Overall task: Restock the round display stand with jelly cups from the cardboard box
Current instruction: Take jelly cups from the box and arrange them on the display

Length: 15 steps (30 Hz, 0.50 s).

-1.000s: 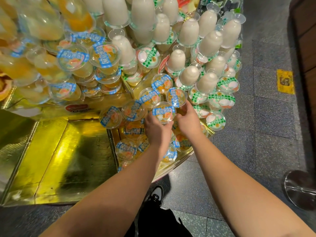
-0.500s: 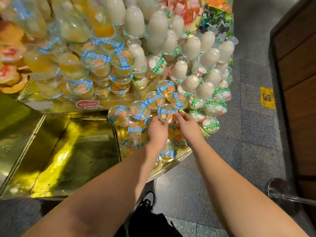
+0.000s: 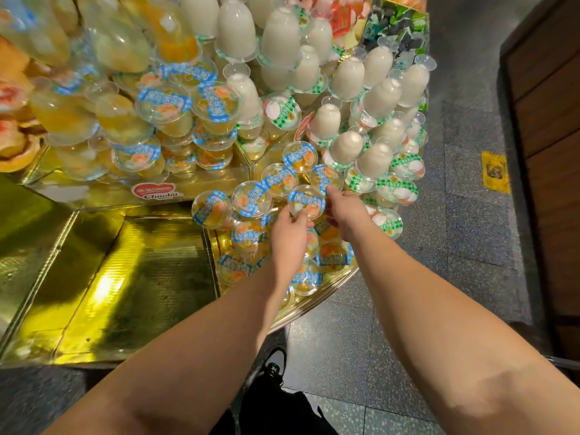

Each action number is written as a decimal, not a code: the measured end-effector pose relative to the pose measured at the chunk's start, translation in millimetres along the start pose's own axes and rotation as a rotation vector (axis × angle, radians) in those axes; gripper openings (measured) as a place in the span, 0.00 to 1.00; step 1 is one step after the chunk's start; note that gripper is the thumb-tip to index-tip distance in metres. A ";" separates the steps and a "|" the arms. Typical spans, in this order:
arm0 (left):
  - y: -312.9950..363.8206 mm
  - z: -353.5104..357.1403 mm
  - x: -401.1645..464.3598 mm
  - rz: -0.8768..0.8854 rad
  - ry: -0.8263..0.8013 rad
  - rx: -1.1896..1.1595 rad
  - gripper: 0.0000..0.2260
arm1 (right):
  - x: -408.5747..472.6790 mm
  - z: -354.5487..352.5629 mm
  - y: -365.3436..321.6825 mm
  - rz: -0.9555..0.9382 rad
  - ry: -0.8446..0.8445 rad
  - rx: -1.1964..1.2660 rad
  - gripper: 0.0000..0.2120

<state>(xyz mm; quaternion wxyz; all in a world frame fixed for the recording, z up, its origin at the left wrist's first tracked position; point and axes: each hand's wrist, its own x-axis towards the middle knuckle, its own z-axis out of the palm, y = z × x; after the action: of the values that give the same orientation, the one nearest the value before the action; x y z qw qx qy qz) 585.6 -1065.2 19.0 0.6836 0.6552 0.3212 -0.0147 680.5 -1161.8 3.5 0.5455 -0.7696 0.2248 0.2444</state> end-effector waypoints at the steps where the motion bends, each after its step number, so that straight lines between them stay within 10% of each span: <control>1: 0.4 2.2 1.3 0.009 0.019 0.003 0.06 | -0.5 -0.3 -1.8 0.007 -0.004 -0.007 0.15; 15: -18.7 4.1 14.0 -0.052 0.204 -0.021 0.12 | -0.2 -1.0 5.6 0.024 -0.166 0.029 0.12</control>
<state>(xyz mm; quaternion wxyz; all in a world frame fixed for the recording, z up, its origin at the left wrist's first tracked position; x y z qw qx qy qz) 590.2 -1065.9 -4.2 0.6535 0.6374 0.4064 0.0376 677.1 -1164.4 -0.2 0.5705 -0.7359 0.1915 0.3103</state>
